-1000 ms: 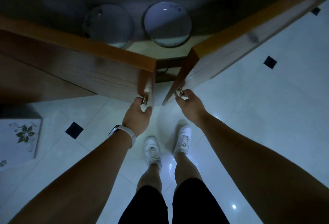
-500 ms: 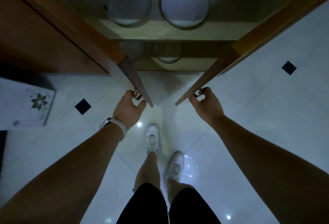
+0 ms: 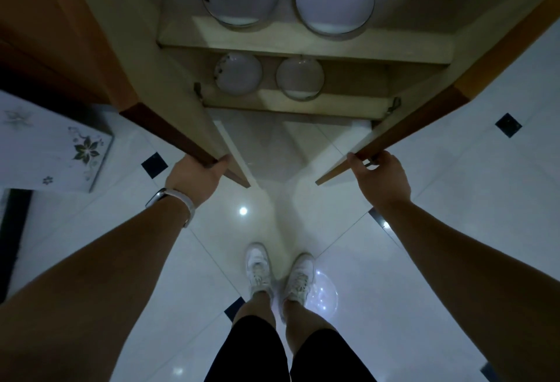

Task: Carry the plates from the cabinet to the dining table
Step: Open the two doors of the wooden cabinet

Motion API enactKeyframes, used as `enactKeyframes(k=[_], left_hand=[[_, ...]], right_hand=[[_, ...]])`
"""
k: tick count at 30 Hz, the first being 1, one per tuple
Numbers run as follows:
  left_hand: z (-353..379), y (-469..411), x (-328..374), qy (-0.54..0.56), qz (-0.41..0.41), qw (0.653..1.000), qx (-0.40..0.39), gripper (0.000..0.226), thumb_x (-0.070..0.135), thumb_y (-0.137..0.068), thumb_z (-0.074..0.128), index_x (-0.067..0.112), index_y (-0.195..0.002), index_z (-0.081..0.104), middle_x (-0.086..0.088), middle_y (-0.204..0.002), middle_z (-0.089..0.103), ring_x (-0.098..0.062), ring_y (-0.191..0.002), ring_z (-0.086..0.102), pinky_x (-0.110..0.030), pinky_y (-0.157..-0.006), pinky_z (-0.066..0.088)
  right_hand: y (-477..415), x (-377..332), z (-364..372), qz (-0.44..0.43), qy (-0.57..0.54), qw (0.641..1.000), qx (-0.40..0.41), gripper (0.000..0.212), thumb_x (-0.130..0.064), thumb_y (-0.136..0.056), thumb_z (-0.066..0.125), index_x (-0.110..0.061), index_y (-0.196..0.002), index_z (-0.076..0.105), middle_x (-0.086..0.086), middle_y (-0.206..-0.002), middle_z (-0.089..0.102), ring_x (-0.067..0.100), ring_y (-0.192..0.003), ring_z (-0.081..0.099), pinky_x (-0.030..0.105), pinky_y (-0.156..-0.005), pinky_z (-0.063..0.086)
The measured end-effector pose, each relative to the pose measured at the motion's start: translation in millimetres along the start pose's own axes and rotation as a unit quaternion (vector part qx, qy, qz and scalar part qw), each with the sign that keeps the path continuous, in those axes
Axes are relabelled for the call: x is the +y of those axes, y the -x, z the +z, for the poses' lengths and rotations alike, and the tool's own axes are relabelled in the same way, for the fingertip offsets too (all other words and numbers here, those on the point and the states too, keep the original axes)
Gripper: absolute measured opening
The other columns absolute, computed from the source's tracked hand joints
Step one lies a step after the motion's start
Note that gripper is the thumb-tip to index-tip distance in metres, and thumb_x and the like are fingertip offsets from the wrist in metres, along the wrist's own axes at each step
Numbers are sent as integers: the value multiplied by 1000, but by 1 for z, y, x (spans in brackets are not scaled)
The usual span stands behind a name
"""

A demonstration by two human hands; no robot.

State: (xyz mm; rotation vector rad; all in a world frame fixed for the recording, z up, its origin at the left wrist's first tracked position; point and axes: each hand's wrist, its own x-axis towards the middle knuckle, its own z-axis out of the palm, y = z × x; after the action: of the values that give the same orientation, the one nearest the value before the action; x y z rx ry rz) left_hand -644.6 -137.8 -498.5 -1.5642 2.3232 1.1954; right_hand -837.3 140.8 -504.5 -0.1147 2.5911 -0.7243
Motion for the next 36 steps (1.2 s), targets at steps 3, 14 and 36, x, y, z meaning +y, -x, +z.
enactKeyframes(k=[3,14,36], left_hand=[[-10,8,1,-4,5,1000,30,44,62,-79,66,22,-95,61,10,-82,64,-16,-79,58,-27,-73,44],[-75,53,25,4,63,988,143,37,51,-79,68,17,-93,63,15,-69,57,-11,-64,54,-18,-50,31],[-201,127,43,-192,249,916,248,62,13,-77,75,1,-133,51,-24,-140,45,-43,-123,45,-55,-100,43]], right_hand=[[1,-6,-3,-1,43,999,3,71,-80,-74,43,-24,-113,63,-6,-110,61,13,-87,59,38,-79,51],[46,-46,-51,5,-67,994,90,40,-51,-77,64,-28,-107,48,-10,-104,62,11,-87,58,34,-77,43],[131,-20,-223,-175,38,971,160,74,-29,-82,69,-18,-144,29,5,-142,36,25,-122,45,46,-93,49]])
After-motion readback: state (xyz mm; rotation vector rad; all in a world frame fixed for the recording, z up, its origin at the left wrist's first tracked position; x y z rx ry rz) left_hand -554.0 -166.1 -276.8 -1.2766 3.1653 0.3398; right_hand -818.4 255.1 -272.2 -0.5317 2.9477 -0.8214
